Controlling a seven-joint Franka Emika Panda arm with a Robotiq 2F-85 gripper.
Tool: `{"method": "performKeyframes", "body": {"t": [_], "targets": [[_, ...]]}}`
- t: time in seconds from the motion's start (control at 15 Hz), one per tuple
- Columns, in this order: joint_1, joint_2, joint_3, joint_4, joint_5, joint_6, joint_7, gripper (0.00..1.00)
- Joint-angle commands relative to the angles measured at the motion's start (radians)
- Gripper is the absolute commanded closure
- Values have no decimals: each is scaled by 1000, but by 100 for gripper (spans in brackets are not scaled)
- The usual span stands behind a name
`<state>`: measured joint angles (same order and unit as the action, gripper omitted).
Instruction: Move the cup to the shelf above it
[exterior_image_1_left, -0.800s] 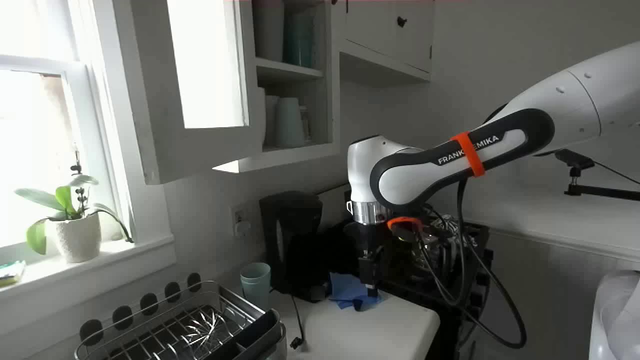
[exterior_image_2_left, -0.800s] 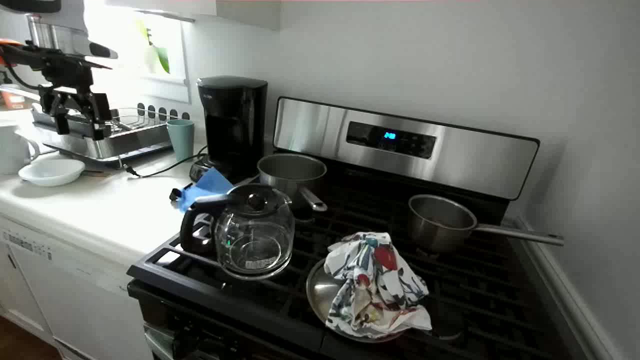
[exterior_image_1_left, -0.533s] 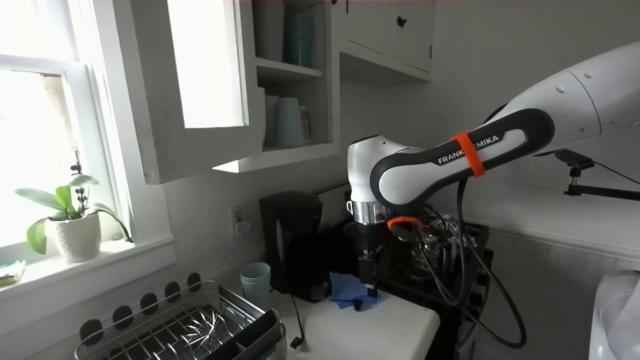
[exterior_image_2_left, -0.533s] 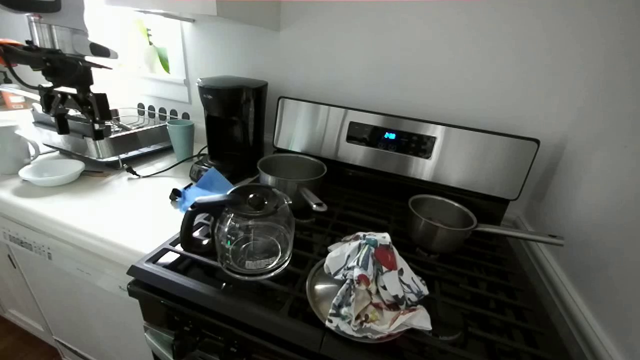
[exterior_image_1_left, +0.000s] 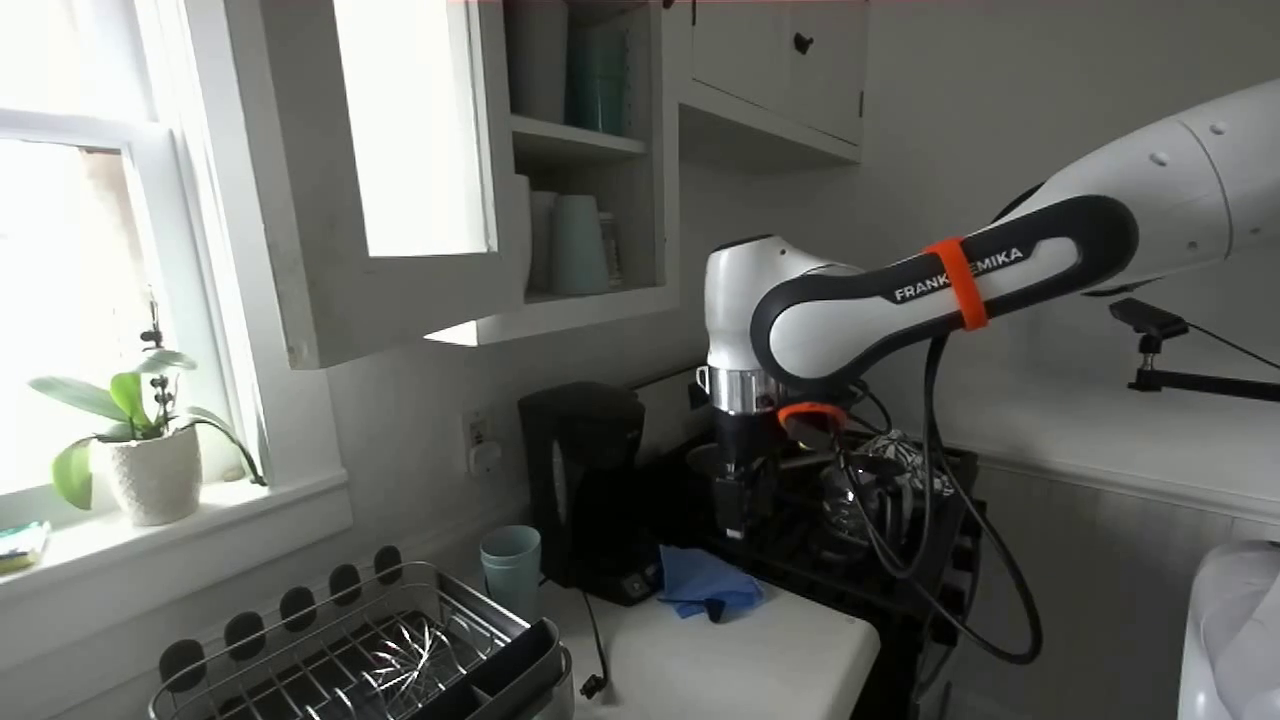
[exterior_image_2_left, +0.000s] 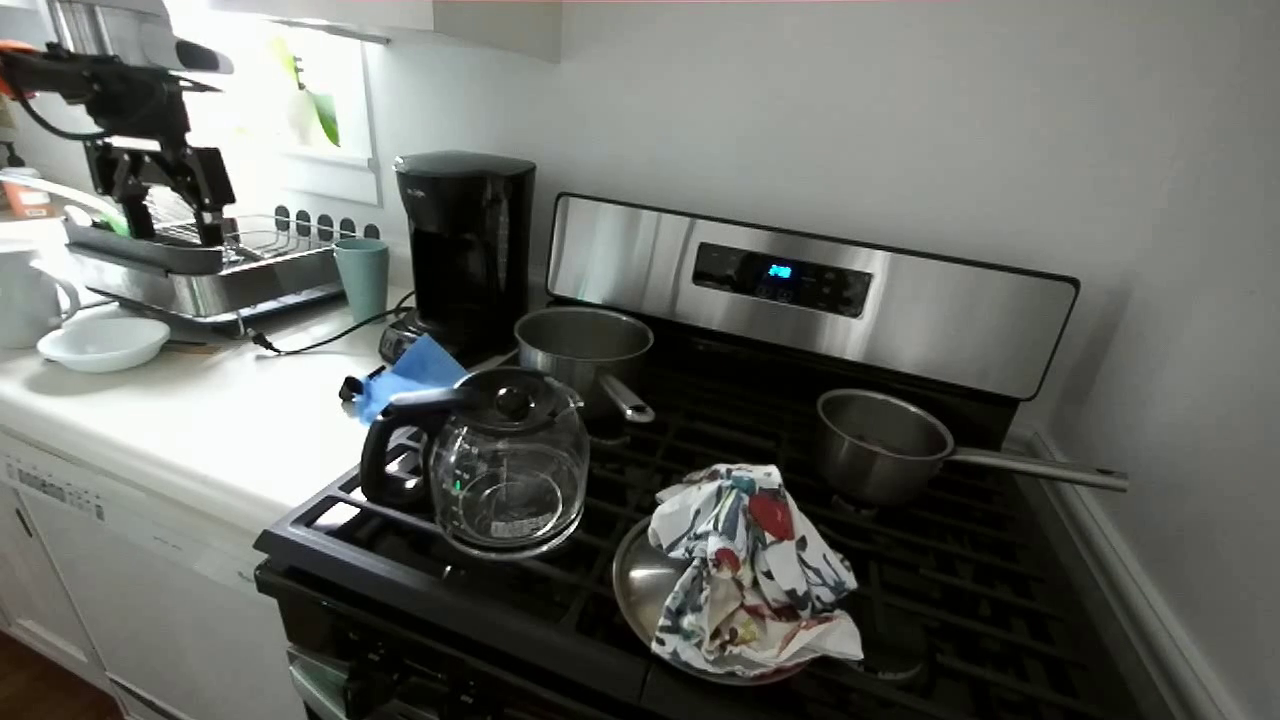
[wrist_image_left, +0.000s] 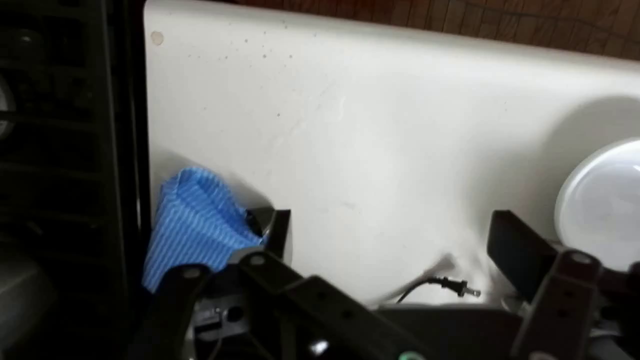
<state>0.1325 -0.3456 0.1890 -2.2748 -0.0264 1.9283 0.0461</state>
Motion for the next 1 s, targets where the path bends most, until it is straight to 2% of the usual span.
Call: {"method": "performKeyframes", "body": {"t": [0.0,0.2,0.6,0.67,0.93], "targets": [[-8,-104,-16,37,-62,43,0,0],[-24,-135,1,98,-128,104,32,0],[-76,-102,35,181,-269,336,97,0],[-48,-129,8,152,-215,293,51,0],[-60,-114,22,166,-240,324,70,0]]}}
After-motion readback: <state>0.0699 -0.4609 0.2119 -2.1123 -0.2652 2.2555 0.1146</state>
